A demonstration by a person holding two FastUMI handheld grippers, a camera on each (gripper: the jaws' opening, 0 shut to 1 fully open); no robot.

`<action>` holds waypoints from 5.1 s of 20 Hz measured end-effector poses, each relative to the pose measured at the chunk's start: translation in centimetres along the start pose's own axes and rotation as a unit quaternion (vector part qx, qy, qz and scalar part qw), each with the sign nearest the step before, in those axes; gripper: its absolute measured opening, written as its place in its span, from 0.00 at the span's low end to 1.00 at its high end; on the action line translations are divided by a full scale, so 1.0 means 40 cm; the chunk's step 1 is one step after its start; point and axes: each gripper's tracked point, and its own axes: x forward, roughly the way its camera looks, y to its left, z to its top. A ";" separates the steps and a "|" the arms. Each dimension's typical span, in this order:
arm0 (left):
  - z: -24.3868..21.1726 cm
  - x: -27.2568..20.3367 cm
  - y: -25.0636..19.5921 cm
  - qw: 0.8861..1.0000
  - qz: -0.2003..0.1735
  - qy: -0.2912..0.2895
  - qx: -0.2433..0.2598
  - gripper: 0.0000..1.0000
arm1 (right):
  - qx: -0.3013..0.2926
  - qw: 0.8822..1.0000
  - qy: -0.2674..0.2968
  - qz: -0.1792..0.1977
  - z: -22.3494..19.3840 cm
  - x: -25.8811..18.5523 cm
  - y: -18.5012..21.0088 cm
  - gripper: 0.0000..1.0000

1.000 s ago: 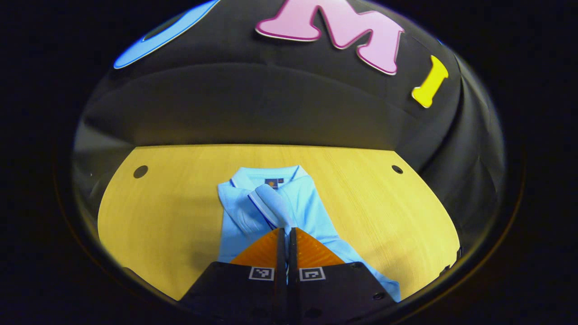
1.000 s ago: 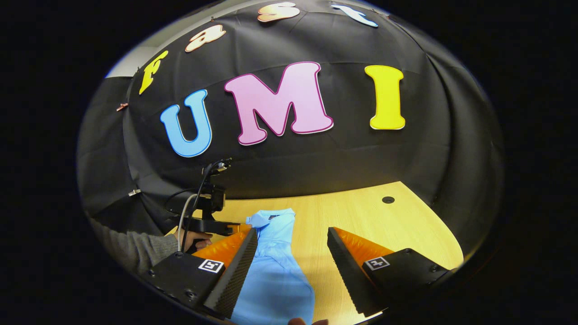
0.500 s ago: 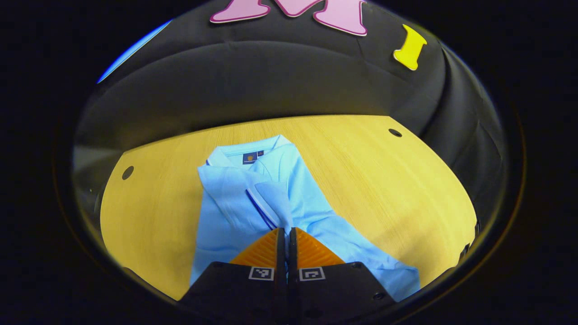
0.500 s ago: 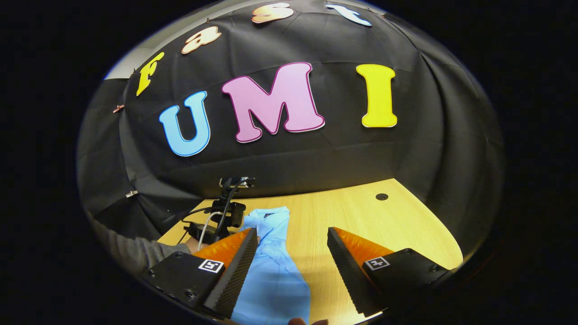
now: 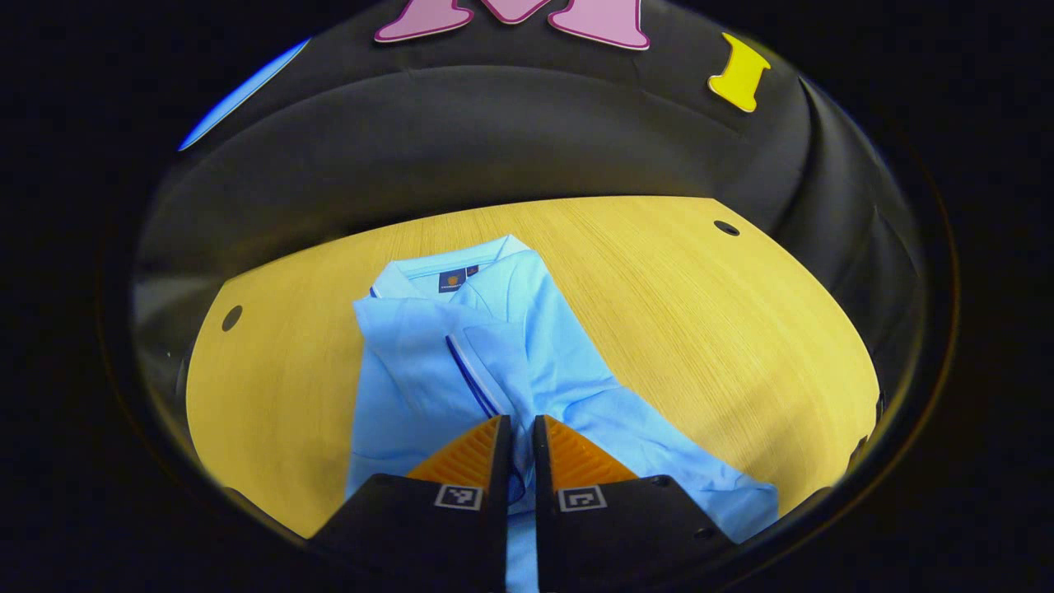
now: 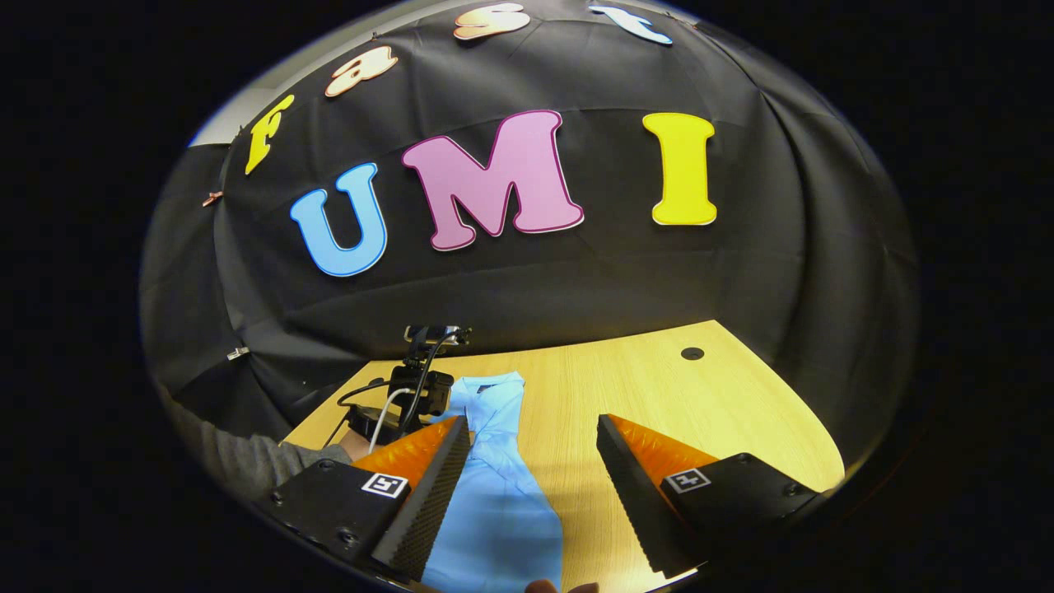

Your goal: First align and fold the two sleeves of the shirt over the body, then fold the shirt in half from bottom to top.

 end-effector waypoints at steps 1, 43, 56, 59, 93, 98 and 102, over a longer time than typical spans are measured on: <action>-0.001 0.001 0.000 1.000 0.003 -0.001 0.001 0.23 | 0.000 1.000 0.000 0.001 0.001 -0.002 0.001 0.96; -0.615 -0.598 0.109 0.996 0.057 0.052 -0.033 0.98 | -0.056 0.953 0.293 -0.055 -0.613 -0.247 -0.006 0.98; -0.685 -0.559 0.115 0.994 0.057 0.086 -0.033 0.95 | -0.089 0.936 0.336 -0.046 -0.727 -0.247 -0.004 0.97; -0.688 -0.553 0.109 0.993 0.050 0.091 -0.063 0.72 | -0.096 0.935 0.339 -0.029 -0.732 -0.246 0.020 0.87; -0.090 -0.537 0.195 0.985 0.088 -0.115 -0.094 0.06 | -0.036 0.991 0.132 0.001 -0.195 0.159 0.092 0.05; 0.035 -0.444 0.249 0.981 0.097 -0.135 -0.104 0.06 | -0.039 0.993 0.115 -0.002 -0.138 0.301 0.070 0.05; 0.117 -0.361 0.296 0.978 0.107 -0.143 -0.113 0.06 | -0.030 0.993 0.110 -0.009 -0.105 0.440 0.046 0.05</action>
